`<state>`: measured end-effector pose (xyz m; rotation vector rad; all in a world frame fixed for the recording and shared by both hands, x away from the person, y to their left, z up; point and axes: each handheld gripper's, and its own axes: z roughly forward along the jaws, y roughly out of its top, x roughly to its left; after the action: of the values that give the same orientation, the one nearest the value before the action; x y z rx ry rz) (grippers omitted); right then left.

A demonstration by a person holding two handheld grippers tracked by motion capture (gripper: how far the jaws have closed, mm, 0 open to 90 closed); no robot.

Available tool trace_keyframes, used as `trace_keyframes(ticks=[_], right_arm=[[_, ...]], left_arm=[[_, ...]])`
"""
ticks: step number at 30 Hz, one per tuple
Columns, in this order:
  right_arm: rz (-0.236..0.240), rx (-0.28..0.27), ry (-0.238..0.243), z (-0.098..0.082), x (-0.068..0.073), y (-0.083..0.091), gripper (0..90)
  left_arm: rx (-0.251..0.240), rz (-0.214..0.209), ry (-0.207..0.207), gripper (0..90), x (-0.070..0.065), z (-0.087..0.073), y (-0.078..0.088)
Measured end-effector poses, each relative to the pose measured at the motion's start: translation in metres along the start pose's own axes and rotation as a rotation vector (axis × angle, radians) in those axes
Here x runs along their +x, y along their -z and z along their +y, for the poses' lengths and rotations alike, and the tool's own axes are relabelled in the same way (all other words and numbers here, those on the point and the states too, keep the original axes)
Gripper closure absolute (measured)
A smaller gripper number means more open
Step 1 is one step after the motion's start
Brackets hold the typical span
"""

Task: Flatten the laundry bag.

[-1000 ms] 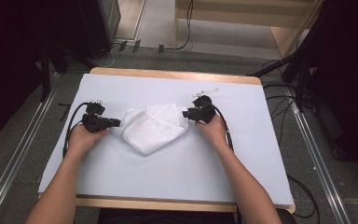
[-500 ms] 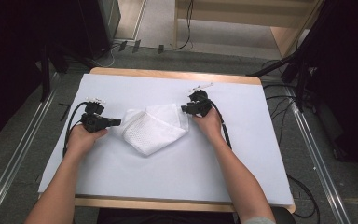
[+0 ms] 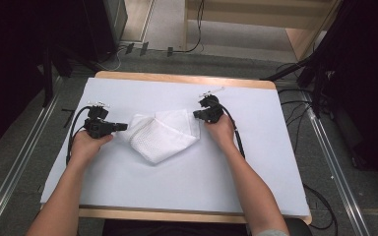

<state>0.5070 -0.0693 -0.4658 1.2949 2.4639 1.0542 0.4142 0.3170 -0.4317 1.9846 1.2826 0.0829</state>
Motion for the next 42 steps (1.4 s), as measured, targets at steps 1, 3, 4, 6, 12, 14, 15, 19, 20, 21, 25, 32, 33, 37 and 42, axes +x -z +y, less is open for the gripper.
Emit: trace_keyframes(ticks=[1, 3, 4, 6, 12, 14, 15, 19, 20, 21, 25, 32, 33, 37, 42], right_arm=[[0.0, 0.0, 0.0, 0.0, 0.0, 0.0, 90.0], [-0.018, 0.004, -0.013, -0.001, -0.005, 0.006, 90.0], [-0.027, 0.004, -0.018, -0.002, -0.009, 0.009, 90.0], [-0.039, -0.006, -0.039, -0.005, -0.017, 0.016, 90.0], [-0.075, -0.025, -0.083, -0.018, -0.039, 0.039, 90.0], [-0.086, -0.031, -0.102, -0.026, -0.047, 0.049, 90.0], [-0.086, -0.031, -0.102, -0.026, -0.047, 0.049, 90.0], [-0.099, -0.038, -0.127, -0.037, -0.052, 0.06, 90.0], [-0.099, -0.038, -0.127, -0.04, -0.053, 0.063, 90.0], [-0.106, -0.037, -0.129, -0.045, -0.054, 0.066, 90.0], [-0.094, -0.027, -0.143, -0.058, -0.057, 0.071, 90.0], [-0.089, 0.012, -0.121, -0.071, -0.051, 0.075, 89.9], [-0.083, 0.014, -0.12, -0.072, -0.05, 0.077, 89.8], [-0.065, 0.014, -0.121, -0.078, -0.05, 0.082, 87.0], [-0.062, -0.076, -0.115, -0.078, -0.052, 0.097, 77.6]], left_arm=[[0.0, 0.0, 0.0, 90.0, 0.0, 0.0, 0.0], [-0.014, 0.001, 0.0, 90.0, 0.0, 0.001, 0.004], [-0.023, 0.006, -0.002, 90.0, -0.001, 0.001, 0.006], [-0.044, 0.005, 0.002, 90.0, -0.001, 0.002, 0.009], [-0.06, 0.009, -0.001, 90.0, -0.003, 0.002, 0.013], [-0.06, 0.009, -0.008, 90.0, -0.006, 0.003, 0.014], [-0.06, 0.009, -0.008, 90.0, -0.006, 0.003, 0.014], [-0.052, 0.007, -0.017, 90.0, -0.011, 0.0, 0.015], [-0.052, 0.004, -0.018, 90.0, -0.013, -0.001, 0.015], [-0.045, 0.0, -0.022, 90.0, -0.014, -0.002, 0.016], [-0.023, -0.018, -0.01, 90.0, -0.018, -0.009, 0.016], [0.024, -0.052, -0.015, 89.9, -0.024, -0.019, 0.016], [0.022, -0.045, -0.017, 89.9, -0.024, -0.019, 0.017], [0.014, -0.055, -0.008, 89.7, -0.022, -0.02, 0.019], [0.013, -0.054, -0.008, 89.5, -0.021, -0.02, 0.019]])
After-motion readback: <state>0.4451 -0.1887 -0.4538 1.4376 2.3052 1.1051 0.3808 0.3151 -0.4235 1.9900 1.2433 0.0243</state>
